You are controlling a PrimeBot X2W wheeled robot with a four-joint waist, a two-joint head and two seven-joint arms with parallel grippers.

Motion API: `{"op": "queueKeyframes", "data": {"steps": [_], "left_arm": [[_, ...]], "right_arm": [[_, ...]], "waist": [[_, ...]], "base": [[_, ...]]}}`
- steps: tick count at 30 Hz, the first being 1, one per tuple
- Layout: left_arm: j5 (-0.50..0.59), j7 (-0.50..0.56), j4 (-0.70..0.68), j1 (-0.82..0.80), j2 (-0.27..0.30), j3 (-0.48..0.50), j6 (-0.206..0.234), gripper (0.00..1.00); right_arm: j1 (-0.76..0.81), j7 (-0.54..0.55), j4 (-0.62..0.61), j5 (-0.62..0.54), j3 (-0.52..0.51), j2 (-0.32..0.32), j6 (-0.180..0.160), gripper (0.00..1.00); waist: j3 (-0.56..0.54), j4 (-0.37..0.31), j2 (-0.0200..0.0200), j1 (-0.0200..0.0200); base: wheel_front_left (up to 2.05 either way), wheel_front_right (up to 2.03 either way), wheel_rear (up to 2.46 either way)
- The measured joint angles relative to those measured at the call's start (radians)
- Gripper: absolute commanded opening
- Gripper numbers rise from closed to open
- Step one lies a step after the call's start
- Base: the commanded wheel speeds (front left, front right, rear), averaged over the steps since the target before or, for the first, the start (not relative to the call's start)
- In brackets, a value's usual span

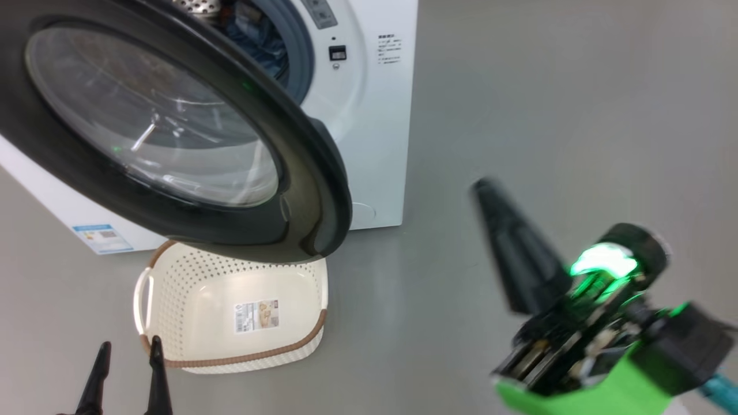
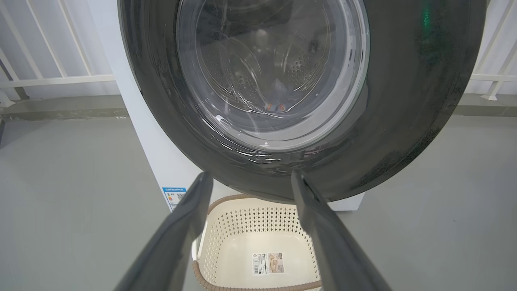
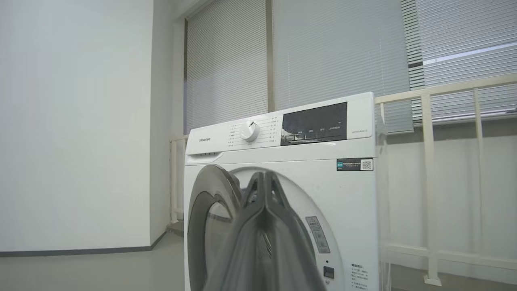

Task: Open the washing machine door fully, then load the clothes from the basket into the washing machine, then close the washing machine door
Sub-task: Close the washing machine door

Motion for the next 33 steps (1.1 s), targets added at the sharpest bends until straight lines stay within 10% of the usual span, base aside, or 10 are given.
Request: {"op": "queueKeyframes", "data": {"steps": [14,33], "left_arm": [[-0.028,0.0,0.006,-0.023,-0.001,-0.039,-0.017,1.0],[-0.108,0.0,0.002,-0.142,-0.002,-0.148,-0.017,1.0]], "right_arm": [[-0.068,0.0,0.188,0.1,0.3,-0.152,0.0,0.0],[-0.253,0.0,0.532,0.137,0.257,-0.138,0.0,0.0]], "waist": [[0.018,0.097,0.0,0.0001],[0.157,0.245,0.0,0.0]], "base": [[0.0,0.0,0.0],[0.0,0.0,0.0]]}}
